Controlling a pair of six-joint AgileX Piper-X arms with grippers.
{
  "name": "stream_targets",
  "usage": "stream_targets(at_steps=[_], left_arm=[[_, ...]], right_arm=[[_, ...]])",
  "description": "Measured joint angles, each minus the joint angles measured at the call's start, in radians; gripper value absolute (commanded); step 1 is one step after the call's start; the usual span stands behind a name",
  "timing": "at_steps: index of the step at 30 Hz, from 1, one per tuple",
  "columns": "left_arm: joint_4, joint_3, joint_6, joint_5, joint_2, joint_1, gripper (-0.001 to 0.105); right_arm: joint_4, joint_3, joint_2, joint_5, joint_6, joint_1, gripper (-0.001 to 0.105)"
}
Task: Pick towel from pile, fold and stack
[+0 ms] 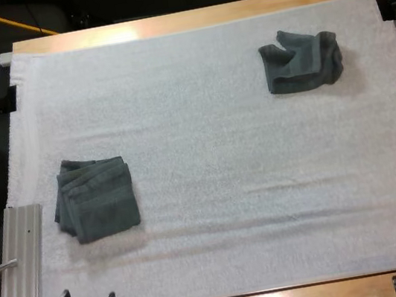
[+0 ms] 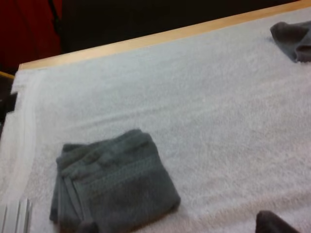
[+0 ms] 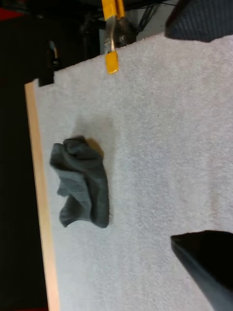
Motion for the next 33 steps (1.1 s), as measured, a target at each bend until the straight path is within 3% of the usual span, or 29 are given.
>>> stream_targets(at_steps=[9,10,13,21,33], left_arm=[[-0.224,0.132,0.0,0.007,0.0,0.0,0.062],[-0.286,0.182,0.0,0.007,0.002,0.0,0.062],[-0.311,0.194,0.0,0.007,0.001,0.0,0.062],[-0.408,0.359,0.002,0.008,0.001,0.0,0.062],[-0.423,0.39,0.002,0.008,0.001,0.0,0.062]], right_arm=[[-0.152,0.144,0.0,-0.012,0.0,0.0,0.077],[-0.177,0.187,0.0,-0.012,0.0,0.0,0.077],[-0.179,0.194,0.0,-0.012,-0.002,0.0,0.077],[-0.183,0.308,0.0,-0.012,-0.008,0.0,0.077],[-0.183,0.347,0.0,-0.001,-0.008,0.0,0.077]])
